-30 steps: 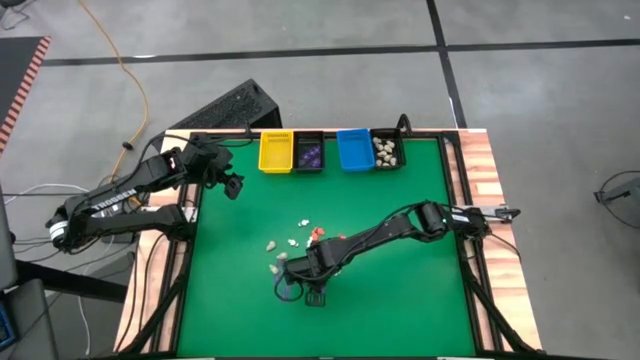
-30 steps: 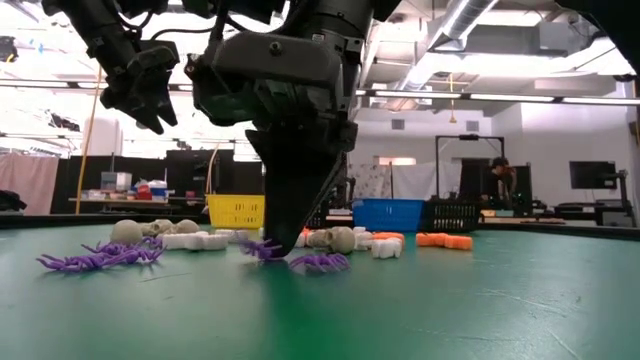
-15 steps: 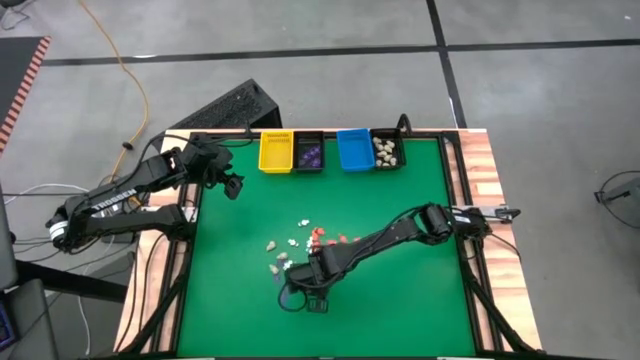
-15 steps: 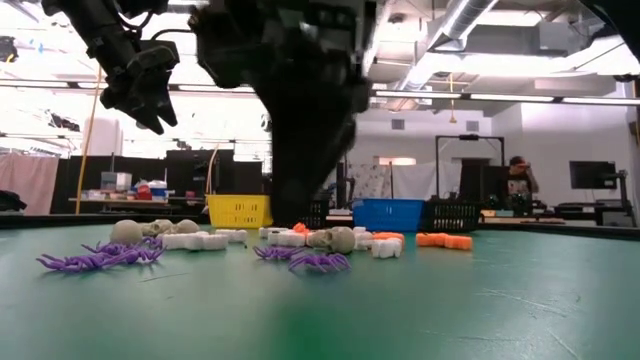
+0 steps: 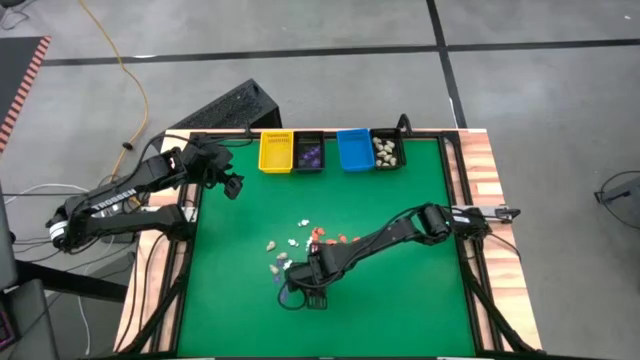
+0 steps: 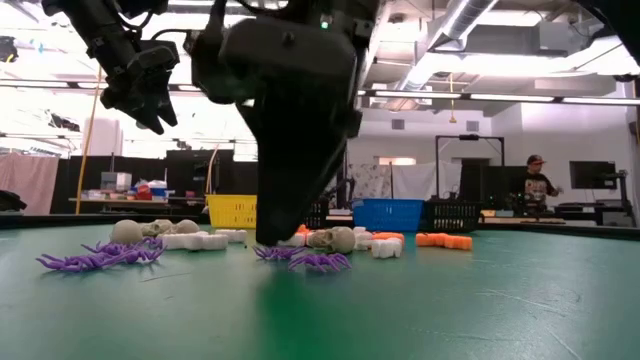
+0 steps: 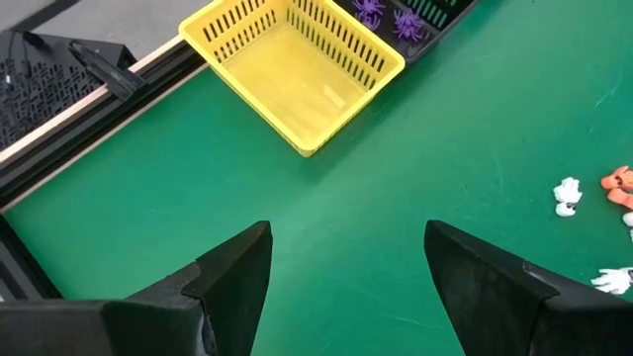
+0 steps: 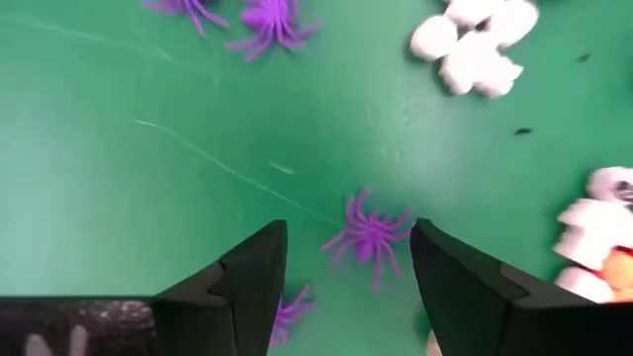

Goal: Sort Halloween decoration
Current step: Put the purple spider toy into the left black basket

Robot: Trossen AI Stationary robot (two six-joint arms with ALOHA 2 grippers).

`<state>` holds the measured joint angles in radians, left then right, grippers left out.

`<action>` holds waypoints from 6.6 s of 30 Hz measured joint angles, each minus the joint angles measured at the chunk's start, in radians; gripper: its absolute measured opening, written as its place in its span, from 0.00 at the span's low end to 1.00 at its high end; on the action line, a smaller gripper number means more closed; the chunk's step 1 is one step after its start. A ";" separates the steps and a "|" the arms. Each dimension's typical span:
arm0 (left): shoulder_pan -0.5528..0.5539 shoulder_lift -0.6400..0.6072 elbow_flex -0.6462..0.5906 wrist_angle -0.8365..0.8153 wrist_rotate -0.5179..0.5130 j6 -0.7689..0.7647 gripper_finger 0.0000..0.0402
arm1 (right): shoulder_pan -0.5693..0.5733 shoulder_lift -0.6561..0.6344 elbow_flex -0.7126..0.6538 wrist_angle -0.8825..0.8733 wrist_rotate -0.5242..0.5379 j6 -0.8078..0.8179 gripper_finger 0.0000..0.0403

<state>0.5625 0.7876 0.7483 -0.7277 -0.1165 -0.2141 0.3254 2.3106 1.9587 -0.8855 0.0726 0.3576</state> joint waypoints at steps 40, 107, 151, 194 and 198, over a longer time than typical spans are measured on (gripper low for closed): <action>0.000 0.000 0.000 0.000 -0.004 0.001 0.64 | -0.194 0.002 0.217 -0.182 -0.019 -0.182 0.04; 0.000 0.000 0.000 -0.001 -0.019 0.038 0.64 | 0.085 0.171 0.354 -0.297 -0.166 -0.035 0.57; 0.000 0.000 0.000 0.004 -0.068 -0.046 0.64 | 0.090 -0.234 -0.458 0.317 0.012 0.027 0.60; 0.000 0.000 0.000 -0.001 -0.072 -0.096 0.64 | 0.030 -0.226 -0.255 0.160 0.051 0.196 0.03; 0.000 0.000 0.000 -0.001 -0.071 -0.095 0.64 | 0.016 -0.226 -0.250 0.119 0.039 0.200 0.12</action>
<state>0.5622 0.7872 0.7483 -0.7288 -0.1879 -0.3090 0.3417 2.0842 1.7088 -0.7668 0.1117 0.5574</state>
